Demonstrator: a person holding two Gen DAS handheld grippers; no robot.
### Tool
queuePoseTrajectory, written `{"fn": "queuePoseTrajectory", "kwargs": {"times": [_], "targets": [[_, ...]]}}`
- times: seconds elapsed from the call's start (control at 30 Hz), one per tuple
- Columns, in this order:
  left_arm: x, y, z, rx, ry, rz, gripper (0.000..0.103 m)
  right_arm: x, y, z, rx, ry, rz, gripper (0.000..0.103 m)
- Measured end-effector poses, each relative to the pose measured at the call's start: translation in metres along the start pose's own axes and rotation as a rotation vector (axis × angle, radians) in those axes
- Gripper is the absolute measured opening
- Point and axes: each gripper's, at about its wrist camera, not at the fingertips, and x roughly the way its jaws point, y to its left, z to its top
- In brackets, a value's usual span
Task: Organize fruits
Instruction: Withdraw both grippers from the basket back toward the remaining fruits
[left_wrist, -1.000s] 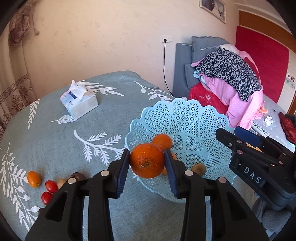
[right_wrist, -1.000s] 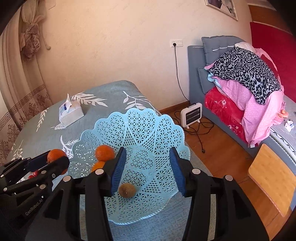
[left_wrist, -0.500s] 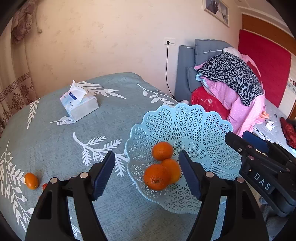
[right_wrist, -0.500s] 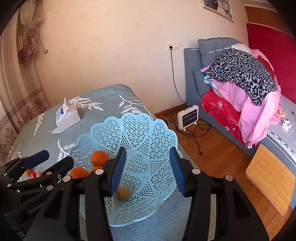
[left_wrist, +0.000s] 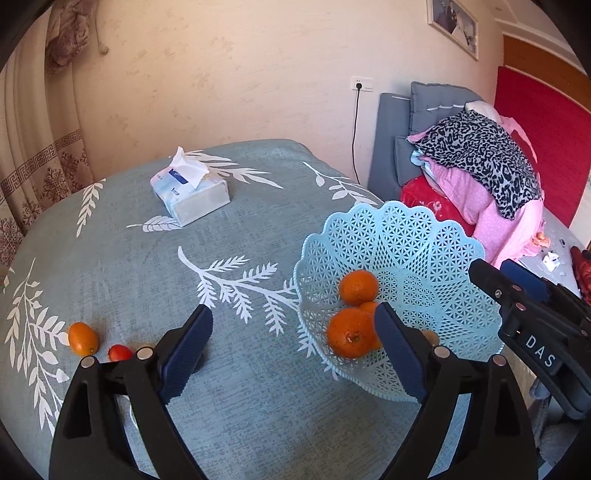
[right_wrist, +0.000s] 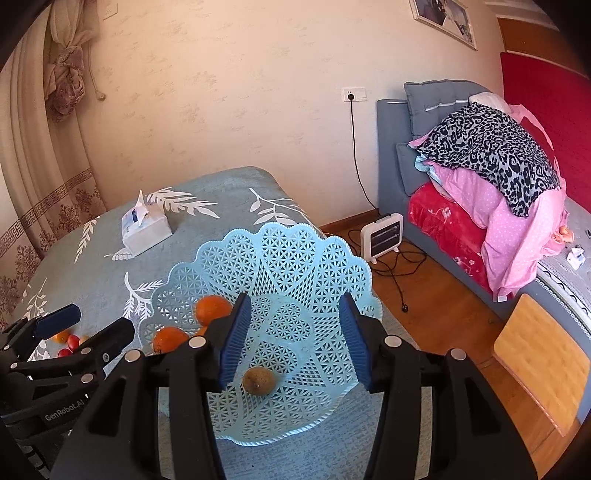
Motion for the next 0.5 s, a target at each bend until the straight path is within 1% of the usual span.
{"fn": "queuePoseTrajectory", "kwargs": {"times": [0.5], "targets": [[-0.017, 0.031, -0.015, -0.027, -0.011, 0.093, 0.089, -0.001, 0.025, -0.008, -0.054, 0.012, 0.045, 0.051]]}}
